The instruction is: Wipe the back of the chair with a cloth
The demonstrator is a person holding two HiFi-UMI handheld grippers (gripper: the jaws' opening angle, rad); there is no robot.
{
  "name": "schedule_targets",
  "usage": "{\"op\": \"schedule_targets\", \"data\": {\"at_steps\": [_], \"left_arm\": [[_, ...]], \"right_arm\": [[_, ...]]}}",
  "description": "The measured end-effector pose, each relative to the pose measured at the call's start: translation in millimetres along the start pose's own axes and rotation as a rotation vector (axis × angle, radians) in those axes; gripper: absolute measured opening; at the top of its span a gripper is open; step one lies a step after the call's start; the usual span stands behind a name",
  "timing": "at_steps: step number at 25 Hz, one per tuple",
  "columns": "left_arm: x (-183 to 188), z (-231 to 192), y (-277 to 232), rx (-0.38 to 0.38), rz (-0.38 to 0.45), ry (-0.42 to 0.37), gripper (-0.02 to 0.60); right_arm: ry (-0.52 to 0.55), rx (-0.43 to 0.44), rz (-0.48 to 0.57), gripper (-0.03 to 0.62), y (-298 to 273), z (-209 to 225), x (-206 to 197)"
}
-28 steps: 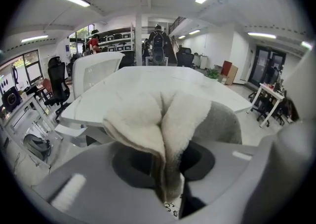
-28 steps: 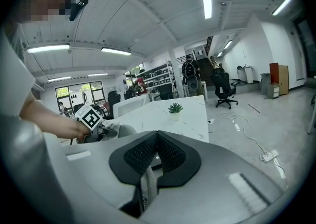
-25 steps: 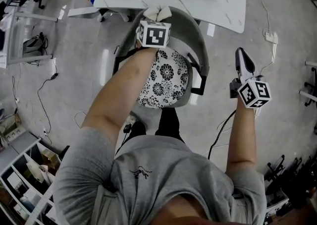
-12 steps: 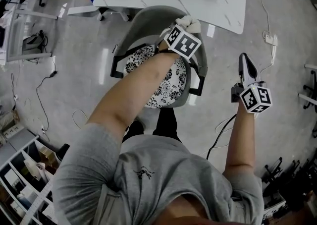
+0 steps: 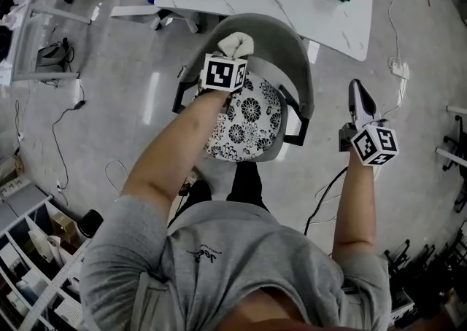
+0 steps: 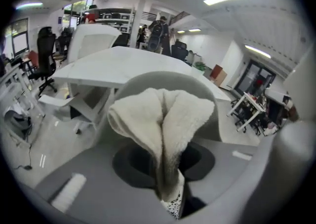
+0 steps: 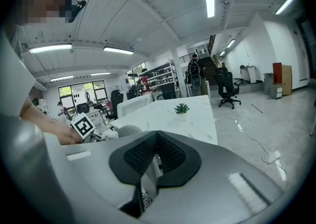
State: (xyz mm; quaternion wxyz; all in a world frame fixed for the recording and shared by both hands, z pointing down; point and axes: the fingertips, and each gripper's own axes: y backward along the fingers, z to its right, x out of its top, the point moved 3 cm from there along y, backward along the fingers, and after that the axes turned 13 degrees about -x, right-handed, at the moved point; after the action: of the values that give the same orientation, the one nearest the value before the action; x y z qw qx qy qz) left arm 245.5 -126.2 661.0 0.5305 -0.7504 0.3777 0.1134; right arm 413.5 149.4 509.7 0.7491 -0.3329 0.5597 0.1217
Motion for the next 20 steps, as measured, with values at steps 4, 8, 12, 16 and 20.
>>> {"op": "schedule_targets", "data": {"at_steps": [4, 8, 12, 16, 20], "left_arm": [[-11, -62, 34, 0.102, 0.028, 0.076, 0.144], [-12, -88, 41, 0.139, 0.022, 0.092, 0.144], [-6, -95, 30, 0.142, -0.005, 0.070, 0.144], [2, -92, 15, 0.139, -0.017, 0.071, 0.144], [3, -89, 8, 0.145, -0.018, 0.080, 0.144]], "right_arm": [[0.018, 0.032, -0.008, 0.005, -14, -24, 3], [0.032, 0.051, -0.021, 0.005, -26, -39, 4], [0.041, 0.060, -0.025, 0.005, -34, -48, 6], [0.040, 0.057, -0.028, 0.005, -36, -46, 4], [0.029, 0.042, -0.029, 0.005, -36, -36, 3]]}}
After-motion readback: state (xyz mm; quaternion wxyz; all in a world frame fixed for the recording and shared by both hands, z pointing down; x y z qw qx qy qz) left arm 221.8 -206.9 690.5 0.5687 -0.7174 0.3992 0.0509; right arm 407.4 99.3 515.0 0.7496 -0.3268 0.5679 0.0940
